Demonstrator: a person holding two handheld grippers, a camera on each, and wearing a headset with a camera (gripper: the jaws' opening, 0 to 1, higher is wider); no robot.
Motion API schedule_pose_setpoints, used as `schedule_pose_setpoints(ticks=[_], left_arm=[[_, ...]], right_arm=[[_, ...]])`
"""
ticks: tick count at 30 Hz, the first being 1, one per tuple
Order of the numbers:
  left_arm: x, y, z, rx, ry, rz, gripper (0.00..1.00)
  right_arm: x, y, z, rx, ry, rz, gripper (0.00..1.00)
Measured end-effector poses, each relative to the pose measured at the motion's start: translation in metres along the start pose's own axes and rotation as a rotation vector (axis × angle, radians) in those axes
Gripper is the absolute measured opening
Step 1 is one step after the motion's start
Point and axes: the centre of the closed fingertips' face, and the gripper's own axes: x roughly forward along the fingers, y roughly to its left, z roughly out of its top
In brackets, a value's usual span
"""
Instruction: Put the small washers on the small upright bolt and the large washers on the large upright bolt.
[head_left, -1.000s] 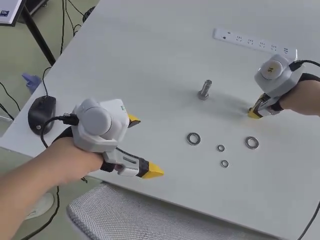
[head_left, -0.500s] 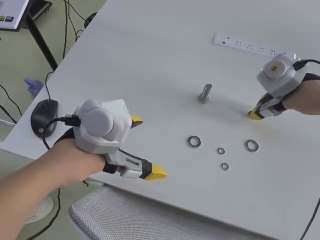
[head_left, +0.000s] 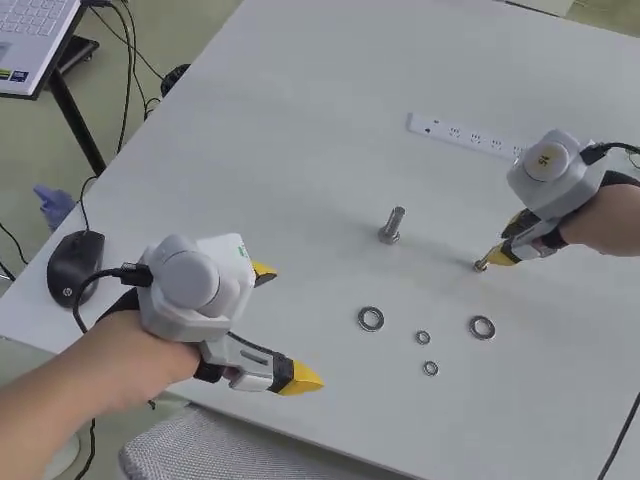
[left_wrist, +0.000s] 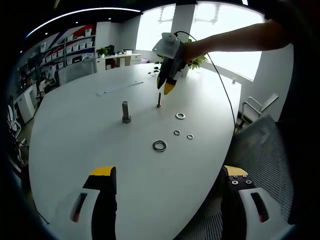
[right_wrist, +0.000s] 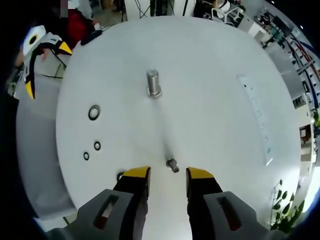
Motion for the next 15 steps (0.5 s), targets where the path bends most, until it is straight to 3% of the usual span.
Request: schedule_pose_setpoints(ticks=[6, 15], left_arm=[[-0.005, -0.001, -0.001, 0.006, 0.0, 0.003, 0.86], [-0.01, 0.001, 0.005, -0.018, -0.027, 0.007, 0.85]], right_arm=[[-0.004, 0.011, 0.007, -0.03, -0.009, -0.026, 0.33], [-0.005, 0.05, 0.014, -0.064, -0.02, -0.003, 0.34]])
